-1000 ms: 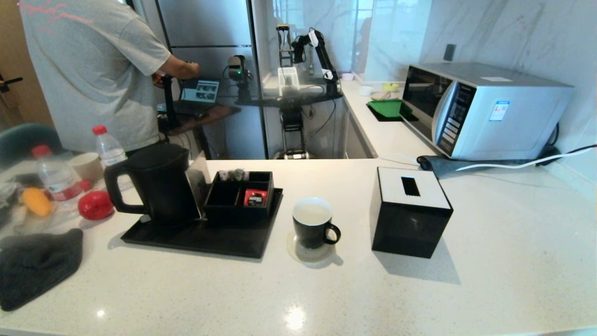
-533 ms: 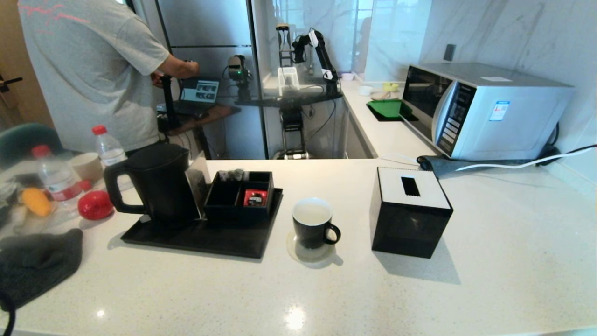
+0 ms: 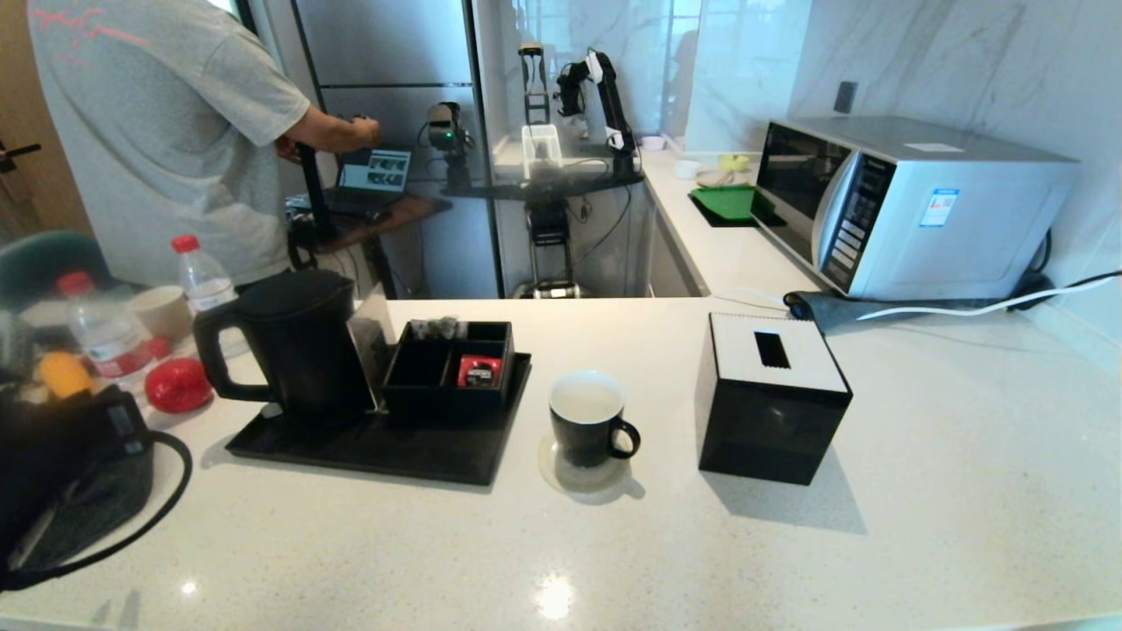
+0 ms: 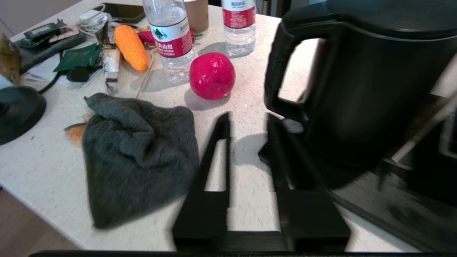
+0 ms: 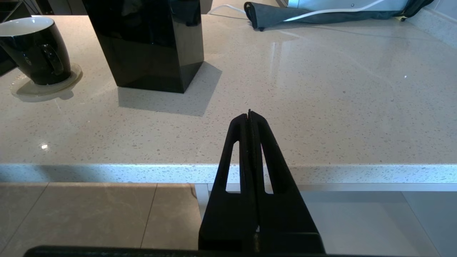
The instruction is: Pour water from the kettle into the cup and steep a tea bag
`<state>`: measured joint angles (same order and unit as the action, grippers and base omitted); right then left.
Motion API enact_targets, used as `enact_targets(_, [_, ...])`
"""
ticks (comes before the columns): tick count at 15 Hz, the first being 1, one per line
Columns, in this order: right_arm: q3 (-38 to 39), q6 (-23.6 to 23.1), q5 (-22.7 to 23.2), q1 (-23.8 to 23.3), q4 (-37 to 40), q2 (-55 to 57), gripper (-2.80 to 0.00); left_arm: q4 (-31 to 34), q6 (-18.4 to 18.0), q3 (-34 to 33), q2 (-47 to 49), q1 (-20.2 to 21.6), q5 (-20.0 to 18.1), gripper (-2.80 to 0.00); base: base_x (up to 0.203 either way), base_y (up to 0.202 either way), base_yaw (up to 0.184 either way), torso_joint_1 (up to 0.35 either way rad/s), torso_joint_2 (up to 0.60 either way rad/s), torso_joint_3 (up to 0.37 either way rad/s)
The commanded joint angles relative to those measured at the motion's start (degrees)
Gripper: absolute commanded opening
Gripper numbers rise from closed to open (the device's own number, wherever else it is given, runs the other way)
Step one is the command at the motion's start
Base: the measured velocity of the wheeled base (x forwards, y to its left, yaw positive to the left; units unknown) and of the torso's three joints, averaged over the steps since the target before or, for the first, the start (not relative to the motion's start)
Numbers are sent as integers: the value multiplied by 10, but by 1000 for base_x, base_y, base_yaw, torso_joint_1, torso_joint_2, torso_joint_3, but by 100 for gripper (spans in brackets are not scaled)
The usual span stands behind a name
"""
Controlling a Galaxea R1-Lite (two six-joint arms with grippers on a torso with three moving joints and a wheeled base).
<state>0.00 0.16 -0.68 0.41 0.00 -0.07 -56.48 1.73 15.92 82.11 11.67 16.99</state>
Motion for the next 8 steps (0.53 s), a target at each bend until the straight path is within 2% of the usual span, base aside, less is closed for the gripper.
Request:
enact_targets(1, [0, 0, 0, 0, 0, 1, -280, -145, -3, -28, 136, 16, 1, 0, 0, 0, 0, 0, 0, 0])
enact_targets(6, [0, 0, 0, 0, 0, 1, -280, -312, -6, -67, 255, 24, 3, 0, 0, 0, 0, 0, 0, 0])
enact_targets(8, [0, 0, 0, 0, 0, 1, -280, -334, -6, -70, 281, 24, 2, 0, 0, 0, 0, 0, 0, 0])
